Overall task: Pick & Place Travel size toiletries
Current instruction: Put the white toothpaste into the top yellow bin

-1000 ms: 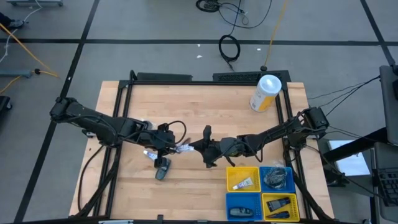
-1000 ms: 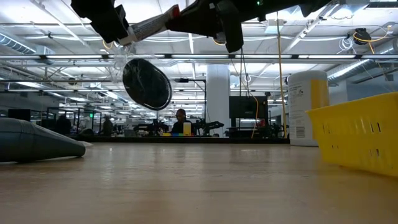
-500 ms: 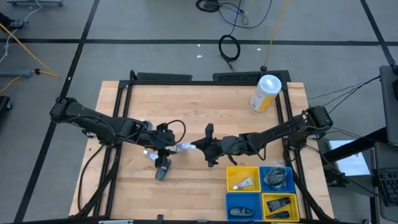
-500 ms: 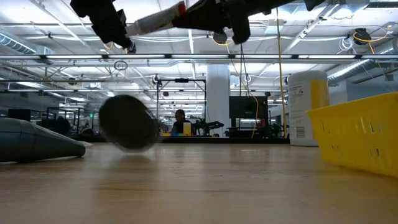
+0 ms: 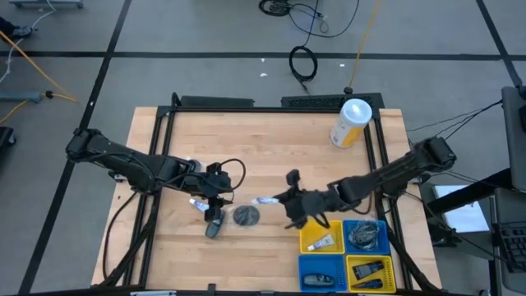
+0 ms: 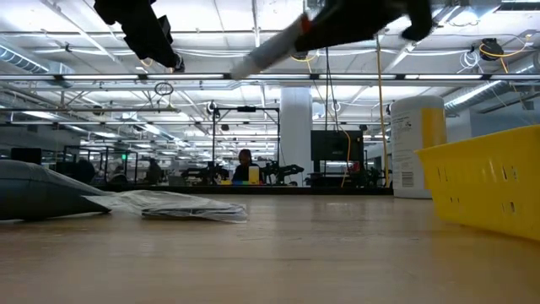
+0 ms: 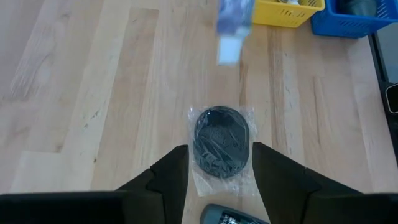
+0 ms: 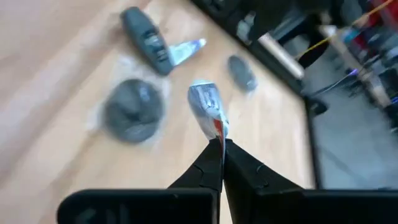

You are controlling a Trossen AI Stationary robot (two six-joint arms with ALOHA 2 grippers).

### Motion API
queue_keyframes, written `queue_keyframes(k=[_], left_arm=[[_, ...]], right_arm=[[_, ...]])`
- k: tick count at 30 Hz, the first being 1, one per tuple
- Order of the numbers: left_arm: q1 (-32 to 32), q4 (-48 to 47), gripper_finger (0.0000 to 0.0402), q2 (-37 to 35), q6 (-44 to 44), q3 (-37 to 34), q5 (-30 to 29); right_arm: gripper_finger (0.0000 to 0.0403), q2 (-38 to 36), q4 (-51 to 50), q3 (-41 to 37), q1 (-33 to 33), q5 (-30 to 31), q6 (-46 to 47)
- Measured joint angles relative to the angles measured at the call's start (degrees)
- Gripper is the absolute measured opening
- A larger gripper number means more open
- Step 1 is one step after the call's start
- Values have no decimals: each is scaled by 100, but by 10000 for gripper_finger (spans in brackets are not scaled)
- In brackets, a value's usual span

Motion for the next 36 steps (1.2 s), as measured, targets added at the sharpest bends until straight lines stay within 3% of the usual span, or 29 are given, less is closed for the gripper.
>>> queue_keyframes(k=[8, 16, 23, 36], left_arm=[[0, 3, 175, 0, -4, 0, -4], [0, 9, 175, -1, -4, 0, -11], [0, 11, 175, -2, -11, 0, -11], [0, 11, 175, -2, -6, 0, -11]], right_arm=[[0, -645, -2119, 0, 1113, 2, 2261], [0, -1119, -2979, 0, 2232, 2, 4205], [0, -1118, -3677, 0, 2760, 5, 5790], [0, -829, -4030, -2, 3068, 127, 6730]])
